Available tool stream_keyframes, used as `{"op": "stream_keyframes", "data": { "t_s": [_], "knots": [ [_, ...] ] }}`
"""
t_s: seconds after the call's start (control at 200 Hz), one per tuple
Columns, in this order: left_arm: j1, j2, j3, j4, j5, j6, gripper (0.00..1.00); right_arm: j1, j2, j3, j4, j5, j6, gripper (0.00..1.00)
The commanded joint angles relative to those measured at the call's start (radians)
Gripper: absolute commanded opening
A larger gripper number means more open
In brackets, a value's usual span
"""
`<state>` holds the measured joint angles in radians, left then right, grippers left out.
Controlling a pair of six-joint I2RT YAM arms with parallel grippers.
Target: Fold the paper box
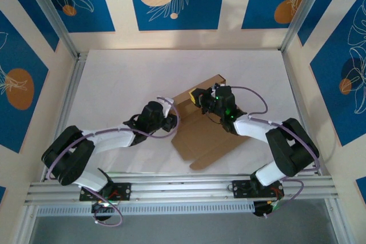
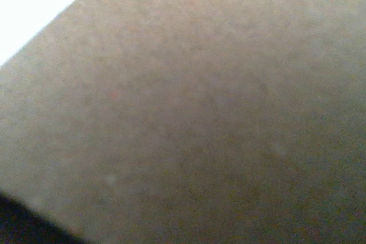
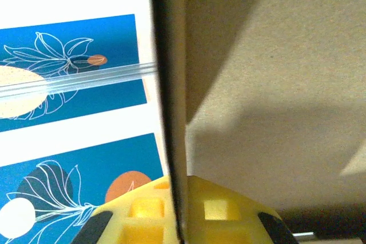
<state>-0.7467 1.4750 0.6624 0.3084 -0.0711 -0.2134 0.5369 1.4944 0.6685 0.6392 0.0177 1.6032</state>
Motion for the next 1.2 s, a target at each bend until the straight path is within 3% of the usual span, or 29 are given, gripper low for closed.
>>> {"op": "stream_keyframes", "data": {
  "t_s": [0.0,0.2,0.335,0.475,0.59,0.765,0.905,1.06,1.196],
  "knots": [
    [-0.017,0.006,0.046,0.04,-0.026,0.083,0.38,0.055,-0.039,-0.017,-0.075,0.001,-0.008,0.12],
    [-0.016,0.01,0.023,0.079,-0.096,0.175,0.36,0.039,-0.113,0.0,-0.225,-0.021,-0.084,0.6],
    [-0.016,0.017,0.026,0.089,-0.125,0.233,0.35,0.015,-0.23,0.054,-0.482,-0.04,-0.229,0.79],
    [-0.016,0.027,0.028,0.114,-0.112,0.279,0.34,-0.039,-0.348,0.173,-0.822,-0.035,-0.483,0.8],
    [-0.013,0.038,0.032,0.13,-0.084,0.307,0.34,-0.082,-0.358,0.354,-1.077,0.073,-0.737,0.8],
    [0.0,0.048,0.05,0.139,-0.032,0.34,0.34,-0.163,-0.168,0.64,-1.262,0.275,-0.998,0.8],
    [0.028,0.061,0.055,0.159,0.039,0.344,0.34,-0.229,-0.006,0.759,-1.27,0.43,-1.128,0.84],
    [0.075,0.079,0.066,0.172,0.133,0.338,0.34,-0.354,0.156,0.83,-1.296,0.271,-1.168,0.97],
    [0.114,0.107,0.086,0.166,0.202,0.348,0.34,-0.463,0.208,0.761,-1.204,-0.128,-1.106,0.97]
  ]
}}
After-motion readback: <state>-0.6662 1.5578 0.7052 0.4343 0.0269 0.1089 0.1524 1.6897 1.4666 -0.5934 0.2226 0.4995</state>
